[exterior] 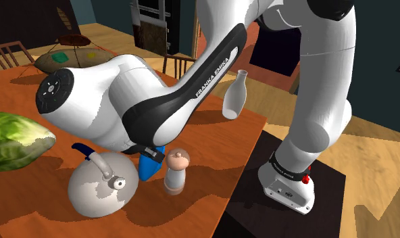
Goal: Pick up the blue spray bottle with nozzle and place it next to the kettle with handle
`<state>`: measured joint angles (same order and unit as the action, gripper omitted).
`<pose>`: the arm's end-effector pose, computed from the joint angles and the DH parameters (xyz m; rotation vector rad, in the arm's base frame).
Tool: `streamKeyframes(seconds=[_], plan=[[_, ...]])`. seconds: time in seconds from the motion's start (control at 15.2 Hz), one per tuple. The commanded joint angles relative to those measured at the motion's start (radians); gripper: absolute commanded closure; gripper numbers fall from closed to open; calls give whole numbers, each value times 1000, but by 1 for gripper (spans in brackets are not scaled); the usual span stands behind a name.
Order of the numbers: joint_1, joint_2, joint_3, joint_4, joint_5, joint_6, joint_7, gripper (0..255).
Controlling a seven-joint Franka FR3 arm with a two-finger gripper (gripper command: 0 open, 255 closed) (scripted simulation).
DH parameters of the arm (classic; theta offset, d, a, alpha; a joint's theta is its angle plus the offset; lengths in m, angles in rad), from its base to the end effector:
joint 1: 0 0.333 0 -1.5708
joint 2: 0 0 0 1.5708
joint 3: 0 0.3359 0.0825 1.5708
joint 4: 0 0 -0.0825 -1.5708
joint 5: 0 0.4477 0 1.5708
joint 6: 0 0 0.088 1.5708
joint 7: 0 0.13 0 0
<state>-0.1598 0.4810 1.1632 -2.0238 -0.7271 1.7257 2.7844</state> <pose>0.3836 0.4467 0.2741 2.1014 -1.8405 0.5007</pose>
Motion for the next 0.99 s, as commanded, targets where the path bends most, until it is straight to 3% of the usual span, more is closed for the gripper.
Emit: streamKeyframes(seconds=[0.0, 0.2, 0.46, 0.92], plan=[[-2, 0, 0, -3, 0, 1, 0, 0], [2, 2, -2, 2, 0, -2, 0, 0], [39, -17, 25, 104, 48, -104, -25, 0], [39, -16, 25, 104, 48, -104, -25, 0]])
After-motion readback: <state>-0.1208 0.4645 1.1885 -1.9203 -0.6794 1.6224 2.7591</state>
